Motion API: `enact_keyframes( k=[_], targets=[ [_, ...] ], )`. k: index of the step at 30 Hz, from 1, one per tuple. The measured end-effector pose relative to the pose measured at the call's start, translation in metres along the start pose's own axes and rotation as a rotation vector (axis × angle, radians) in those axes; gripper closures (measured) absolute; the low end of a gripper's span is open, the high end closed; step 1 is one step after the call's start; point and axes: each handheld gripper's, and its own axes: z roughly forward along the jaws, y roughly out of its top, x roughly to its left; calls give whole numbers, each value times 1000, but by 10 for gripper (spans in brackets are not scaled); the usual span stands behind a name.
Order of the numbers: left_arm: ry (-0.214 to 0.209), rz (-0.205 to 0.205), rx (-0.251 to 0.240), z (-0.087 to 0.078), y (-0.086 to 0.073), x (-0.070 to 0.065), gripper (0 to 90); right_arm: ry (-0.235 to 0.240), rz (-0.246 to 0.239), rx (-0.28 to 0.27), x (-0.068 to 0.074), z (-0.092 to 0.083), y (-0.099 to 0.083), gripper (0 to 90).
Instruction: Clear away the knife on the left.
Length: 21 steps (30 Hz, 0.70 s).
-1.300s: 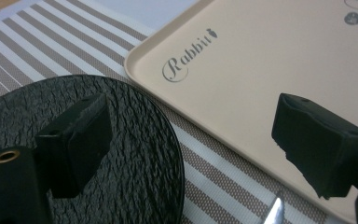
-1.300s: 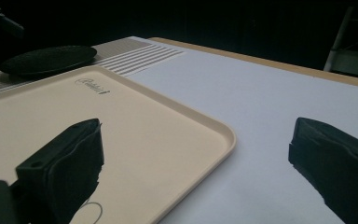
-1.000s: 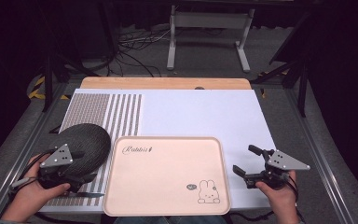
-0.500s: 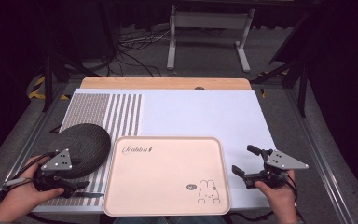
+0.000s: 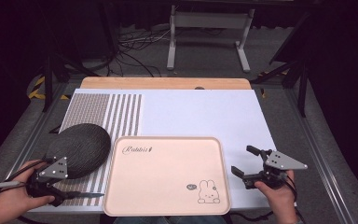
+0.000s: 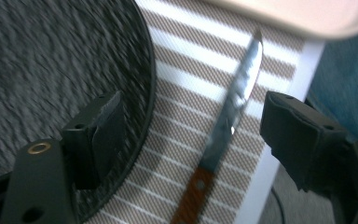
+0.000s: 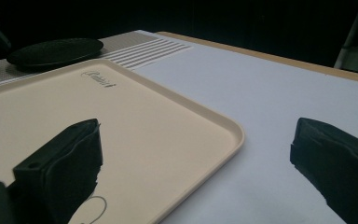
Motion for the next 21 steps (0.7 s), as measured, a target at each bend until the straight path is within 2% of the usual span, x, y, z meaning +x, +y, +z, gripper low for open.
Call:
enact_keyframes(
  k=[7,11,13,15,21],
  targets=[
    [-24,37,78,-2,-5,0,244,-1,4,4,0,0,0,34],
    [-54,63,117,-3,-7,1,266,5,1,7,1,0,-1,33],
    [-52,72,144,-3,-8,3,270,5,0,7,1,-1,-1,33],
    [-67,89,175,-1,-9,4,307,6,1,3,1,-1,-1,33],
    [-76,122,261,4,-10,6,368,9,-1,2,1,-1,-1,33]
  ],
)
